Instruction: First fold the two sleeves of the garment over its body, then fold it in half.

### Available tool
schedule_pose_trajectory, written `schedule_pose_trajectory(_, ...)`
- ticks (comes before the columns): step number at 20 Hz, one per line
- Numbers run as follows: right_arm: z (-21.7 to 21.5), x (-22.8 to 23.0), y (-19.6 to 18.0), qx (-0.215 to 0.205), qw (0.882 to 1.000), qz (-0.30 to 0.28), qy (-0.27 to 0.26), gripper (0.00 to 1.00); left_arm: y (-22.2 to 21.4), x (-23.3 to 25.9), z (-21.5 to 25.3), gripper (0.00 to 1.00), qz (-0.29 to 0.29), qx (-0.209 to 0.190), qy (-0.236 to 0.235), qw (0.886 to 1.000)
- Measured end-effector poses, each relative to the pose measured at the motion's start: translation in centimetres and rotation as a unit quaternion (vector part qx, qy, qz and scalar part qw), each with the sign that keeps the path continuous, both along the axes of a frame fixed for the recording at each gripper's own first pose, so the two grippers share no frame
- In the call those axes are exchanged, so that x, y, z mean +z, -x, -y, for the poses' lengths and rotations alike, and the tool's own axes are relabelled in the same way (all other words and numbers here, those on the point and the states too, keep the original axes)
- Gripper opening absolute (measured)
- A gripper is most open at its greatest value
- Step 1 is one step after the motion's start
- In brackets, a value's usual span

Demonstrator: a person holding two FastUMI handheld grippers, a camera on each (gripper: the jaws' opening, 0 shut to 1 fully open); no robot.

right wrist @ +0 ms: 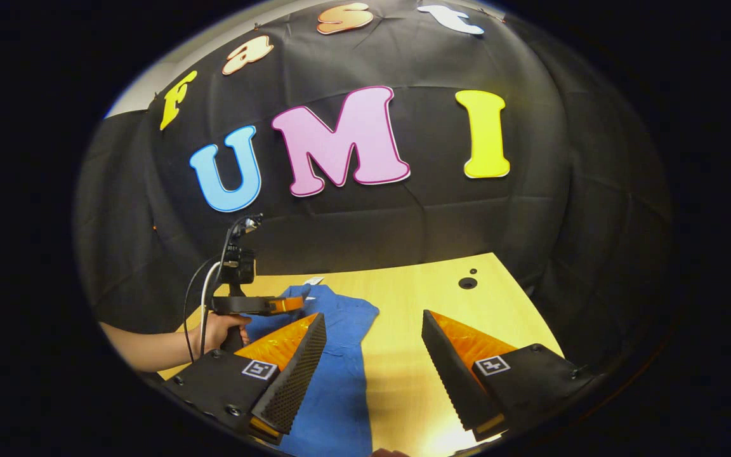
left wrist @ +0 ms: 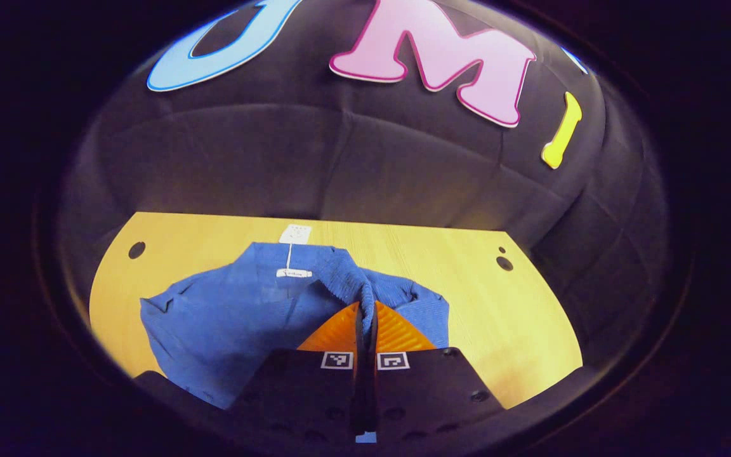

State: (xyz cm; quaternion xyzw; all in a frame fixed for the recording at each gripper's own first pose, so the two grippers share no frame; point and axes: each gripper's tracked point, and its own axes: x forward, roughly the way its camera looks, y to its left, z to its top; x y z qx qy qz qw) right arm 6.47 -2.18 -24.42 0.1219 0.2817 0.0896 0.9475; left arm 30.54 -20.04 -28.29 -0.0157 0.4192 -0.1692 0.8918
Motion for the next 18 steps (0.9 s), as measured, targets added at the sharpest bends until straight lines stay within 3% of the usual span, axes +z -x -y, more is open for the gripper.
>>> schedule_pose_trajectory(6, 2.4, -1.5, -0.2, -0.015, 1.0, -0.017, 0.002, 0.97, 0.8, -3.7, 1.7, 0.0, -0.04, -0.006, 0.001, 0.999)
schedule_pose_trajectory(10, 3.3, -2.0, -0.2, -0.017, 1.0, -0.022, 0.002, 0.97, 1.9, -5.3, 4.5, 0.09, -0.058, -0.048, 0.021, 0.997)
schedule_pose_trajectory(12, 3.5, -2.2, -0.2, -0.018, 0.999, -0.026, -0.001, 0.97, 2.6, -3.7, 6.2, 0.34, -0.051, -0.071, 0.053, 0.995)
schedule_pose_trajectory(13, 3.5, -2.2, -0.1, -0.019, 0.999, -0.027, -0.002, 0.97, 3.0, -3.2, 7.1, 0.6, -0.048, -0.081, 0.075, 0.993)
schedule_pose_trajectory(15, 3.3, -2.4, 0.1, -0.017, 0.999, -0.03, -0.005, 0.97, 3.9, -1.9, 8.4, 0.72, -0.043, -0.097, 0.108, 0.988)
schedule_pose_trajectory(18, 2.7, -2.6, 0.6, -0.011, 0.999, -0.033, -0.006, 0.97, 4.6, 0.3, 8.0, 0.75, -0.019, -0.1, 0.125, 0.987)
